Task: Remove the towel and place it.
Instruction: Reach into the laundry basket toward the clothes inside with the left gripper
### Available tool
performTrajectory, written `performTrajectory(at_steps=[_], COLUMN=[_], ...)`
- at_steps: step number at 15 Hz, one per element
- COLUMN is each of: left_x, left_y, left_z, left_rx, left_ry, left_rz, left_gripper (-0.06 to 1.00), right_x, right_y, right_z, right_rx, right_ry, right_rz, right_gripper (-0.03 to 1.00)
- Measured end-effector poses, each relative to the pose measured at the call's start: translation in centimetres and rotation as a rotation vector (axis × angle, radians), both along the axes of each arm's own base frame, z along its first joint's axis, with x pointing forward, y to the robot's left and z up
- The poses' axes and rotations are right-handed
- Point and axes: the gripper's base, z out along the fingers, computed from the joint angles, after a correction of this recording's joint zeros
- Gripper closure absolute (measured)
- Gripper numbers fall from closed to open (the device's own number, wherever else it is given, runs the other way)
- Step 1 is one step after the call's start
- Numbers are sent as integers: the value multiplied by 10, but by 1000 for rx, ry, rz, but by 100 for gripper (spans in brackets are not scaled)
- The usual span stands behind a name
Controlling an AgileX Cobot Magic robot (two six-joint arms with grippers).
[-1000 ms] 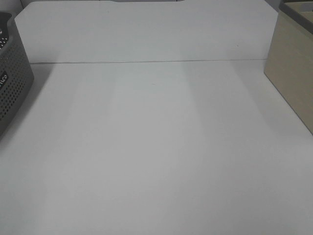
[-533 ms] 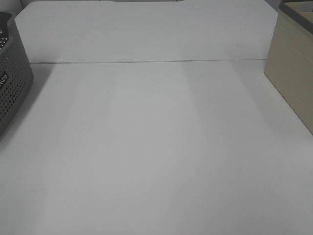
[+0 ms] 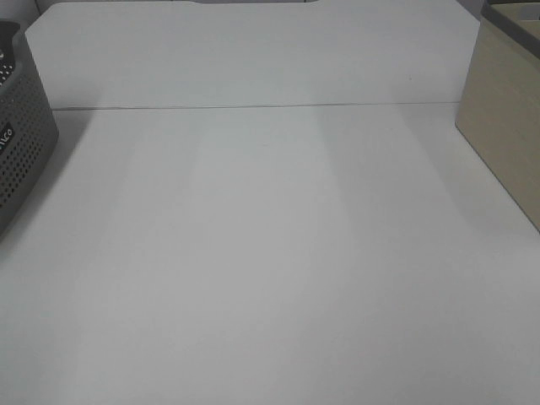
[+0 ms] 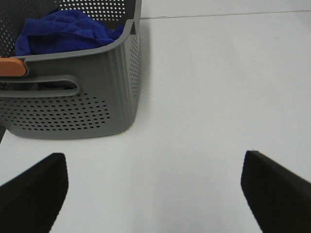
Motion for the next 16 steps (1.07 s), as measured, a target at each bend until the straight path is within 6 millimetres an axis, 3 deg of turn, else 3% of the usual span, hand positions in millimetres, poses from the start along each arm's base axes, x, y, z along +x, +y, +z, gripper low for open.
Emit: performTrajectory(at_steps=[2, 4, 9, 13, 15, 16], left_x=[1, 17, 75, 140, 172, 198], left_y=[0, 0, 2, 6, 11, 19], left_z=[10, 41, 96, 143, 159, 168], left_rx=[48, 81, 208, 318, 417, 536], left_ry=[35, 135, 313, 332, 340, 368], left_rz=[-28, -63, -188, -256, -295, -295], left_gripper=[4, 4, 4, 4, 4, 4], right_x=[0, 0, 0, 0, 0, 0], right_y=[0, 0, 0, 0, 0, 0], right_z=[0, 0, 0, 0, 0, 0], right_rx=[0, 0, 0, 0, 0, 0], right_ry=[0, 0, 0, 0, 0, 0], right_rz=[0, 0, 0, 0, 0, 0], right_gripper=[27, 27, 27, 27, 27, 27])
